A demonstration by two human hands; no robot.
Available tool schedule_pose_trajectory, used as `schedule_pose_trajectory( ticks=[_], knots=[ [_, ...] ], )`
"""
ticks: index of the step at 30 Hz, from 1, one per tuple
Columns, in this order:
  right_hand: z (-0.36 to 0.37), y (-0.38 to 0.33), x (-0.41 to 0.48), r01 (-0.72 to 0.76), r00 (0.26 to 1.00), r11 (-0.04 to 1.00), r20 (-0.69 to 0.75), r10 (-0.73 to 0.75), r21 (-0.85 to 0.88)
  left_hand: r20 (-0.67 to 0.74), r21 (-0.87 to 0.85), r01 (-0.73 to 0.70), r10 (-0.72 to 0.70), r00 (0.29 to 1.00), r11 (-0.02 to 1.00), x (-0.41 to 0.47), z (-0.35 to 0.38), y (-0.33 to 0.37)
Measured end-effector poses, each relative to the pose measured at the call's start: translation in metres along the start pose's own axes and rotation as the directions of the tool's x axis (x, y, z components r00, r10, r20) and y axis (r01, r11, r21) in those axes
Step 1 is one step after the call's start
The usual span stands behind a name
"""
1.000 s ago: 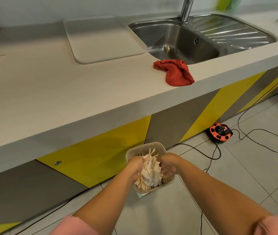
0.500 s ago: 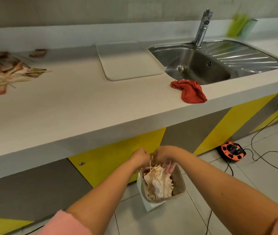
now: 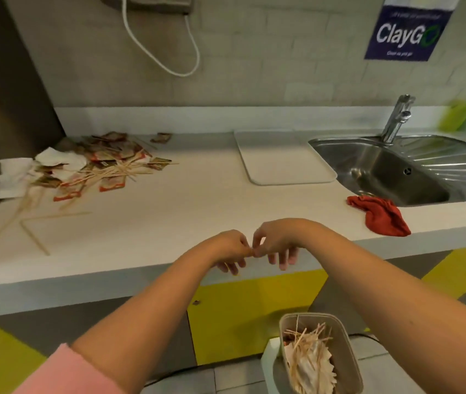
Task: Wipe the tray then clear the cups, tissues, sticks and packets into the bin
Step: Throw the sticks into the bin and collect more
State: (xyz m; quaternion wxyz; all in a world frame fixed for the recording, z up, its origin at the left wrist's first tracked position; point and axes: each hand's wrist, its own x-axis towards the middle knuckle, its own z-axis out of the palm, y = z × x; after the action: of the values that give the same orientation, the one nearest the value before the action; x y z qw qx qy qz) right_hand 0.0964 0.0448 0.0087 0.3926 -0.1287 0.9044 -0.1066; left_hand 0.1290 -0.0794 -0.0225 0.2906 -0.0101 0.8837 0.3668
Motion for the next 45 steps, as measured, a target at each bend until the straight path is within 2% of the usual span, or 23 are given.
schedule_pose_trajectory(
  ticks=[4,13,18,23,28,32,39,42,45],
  knots=[
    [-0.010,-0.044,0.016,0.154,0.978,0.988,-0.138,-0.156,-0.022,-0.154,-0.014,0.031,-0.033,0.988,0.999,-0.011,-0.047,-0.026],
    [-0.023,-0.136,0.071,0.251,0.952,0.964,-0.155,-0.262,-0.089,-0.412,-0.061,0.106,-0.122,0.903,0.992,-0.016,-0.132,-0.099],
    [-0.029,-0.185,0.107,0.289,0.932,0.951,-0.198,-0.305,-0.107,-0.569,-0.134,0.149,-0.199,0.798,0.980,-0.011,-0.180,-0.154],
    [-0.036,-0.224,0.137,0.309,0.917,0.942,-0.224,-0.331,-0.129,-0.695,-0.225,0.197,-0.299,0.654,0.954,-0.003,-0.227,-0.201],
    [-0.041,-0.249,0.161,0.310,0.896,0.940,-0.286,-0.339,-0.144,-0.752,-0.300,0.226,-0.376,0.541,0.927,0.009,-0.259,-0.237],
    [-0.043,-0.258,0.180,0.345,0.855,0.922,-0.346,-0.386,-0.175,-0.768,-0.271,0.364,-0.428,0.477,0.891,0.019,-0.276,-0.258],
    [-0.044,-0.283,0.204,0.366,0.796,0.902,-0.426,-0.431,-0.229,-0.750,-0.276,0.407,-0.460,0.475,0.871,0.028,-0.285,-0.273],
    [-0.042,-0.296,0.212,0.371,0.799,0.901,-0.419,-0.432,-0.223,-0.671,-0.381,0.359,-0.522,0.527,0.852,0.034,-0.296,-0.277],
    [-0.036,-0.307,0.218,0.359,0.825,0.892,-0.352,-0.441,-0.276,-0.560,-0.549,0.217,-0.548,0.621,0.807,0.040,-0.305,-0.287]
  ],
)
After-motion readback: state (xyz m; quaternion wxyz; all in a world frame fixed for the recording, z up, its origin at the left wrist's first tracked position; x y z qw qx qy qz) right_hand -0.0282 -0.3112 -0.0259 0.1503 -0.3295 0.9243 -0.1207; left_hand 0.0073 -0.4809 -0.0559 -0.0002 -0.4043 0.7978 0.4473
